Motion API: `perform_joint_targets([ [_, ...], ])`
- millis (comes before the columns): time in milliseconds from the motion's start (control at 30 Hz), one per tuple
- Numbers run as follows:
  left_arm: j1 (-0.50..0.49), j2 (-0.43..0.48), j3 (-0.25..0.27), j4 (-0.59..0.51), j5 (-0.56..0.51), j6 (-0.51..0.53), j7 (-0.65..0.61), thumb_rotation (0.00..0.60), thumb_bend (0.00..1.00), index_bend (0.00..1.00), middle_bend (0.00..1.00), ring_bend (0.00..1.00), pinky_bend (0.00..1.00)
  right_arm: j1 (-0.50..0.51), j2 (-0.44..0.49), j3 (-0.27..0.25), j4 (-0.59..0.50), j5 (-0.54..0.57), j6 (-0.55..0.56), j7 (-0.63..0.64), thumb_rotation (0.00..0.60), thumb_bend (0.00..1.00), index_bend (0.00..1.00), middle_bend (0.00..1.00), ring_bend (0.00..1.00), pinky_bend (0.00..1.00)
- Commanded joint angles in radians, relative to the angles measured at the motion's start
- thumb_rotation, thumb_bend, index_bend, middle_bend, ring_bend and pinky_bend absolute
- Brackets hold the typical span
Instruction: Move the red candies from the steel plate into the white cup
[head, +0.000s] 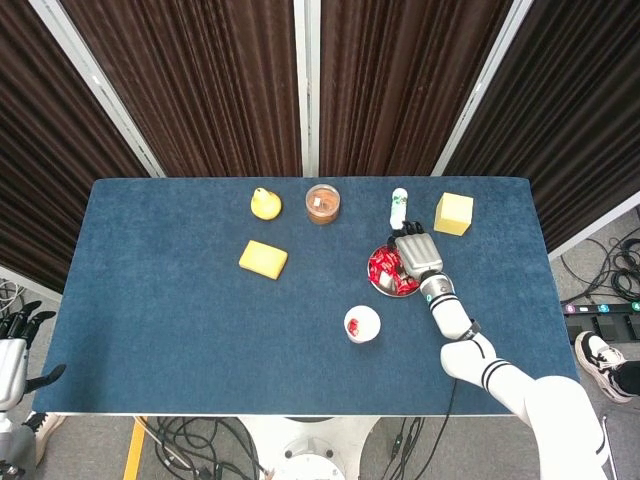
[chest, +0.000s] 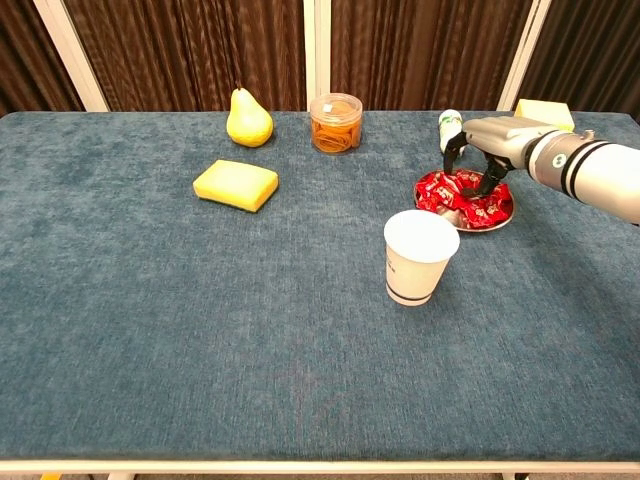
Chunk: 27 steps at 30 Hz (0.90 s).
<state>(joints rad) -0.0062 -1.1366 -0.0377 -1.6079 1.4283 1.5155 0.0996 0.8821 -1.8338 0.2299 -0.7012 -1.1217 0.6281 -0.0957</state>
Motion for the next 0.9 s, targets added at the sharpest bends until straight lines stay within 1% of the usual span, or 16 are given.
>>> perform_joint_targets([
  [33, 0.001, -0.001, 0.000, 0.002, -0.001, 0.000, -0.002, 0.600, 0.09, 0.31, 0.24, 0.21, 0.22, 0.002, 0.000, -0.001, -0.006, -0.007, 0.002, 0.000, 0.600, 0.30, 0.39, 0.21, 0.00, 0.06],
  [333, 0.002, -0.005, 0.002, 0.010, -0.003, -0.003, -0.008, 0.600, 0.09, 0.31, 0.24, 0.21, 0.22, 0.001, 0.009, 0.000, -0.003, 0.001, -0.007, -0.031, 0.600, 0.30, 0.41, 0.22, 0.00, 0.06],
  [567, 0.000, -0.006, 0.002, 0.014, -0.002, -0.008, -0.011, 0.600, 0.09, 0.31, 0.24, 0.21, 0.22, 0.003, -0.007, 0.001, 0.018, 0.009, -0.009, -0.053, 0.600, 0.30, 0.41, 0.22, 0.00, 0.06],
  [900, 0.002, -0.008, 0.003, 0.018, -0.005, -0.010, -0.016, 0.600, 0.09, 0.31, 0.24, 0.21, 0.22, 0.007, -0.023, 0.001, 0.042, 0.000, -0.010, -0.055, 0.600, 0.30, 0.41, 0.22, 0.00, 0.06],
])
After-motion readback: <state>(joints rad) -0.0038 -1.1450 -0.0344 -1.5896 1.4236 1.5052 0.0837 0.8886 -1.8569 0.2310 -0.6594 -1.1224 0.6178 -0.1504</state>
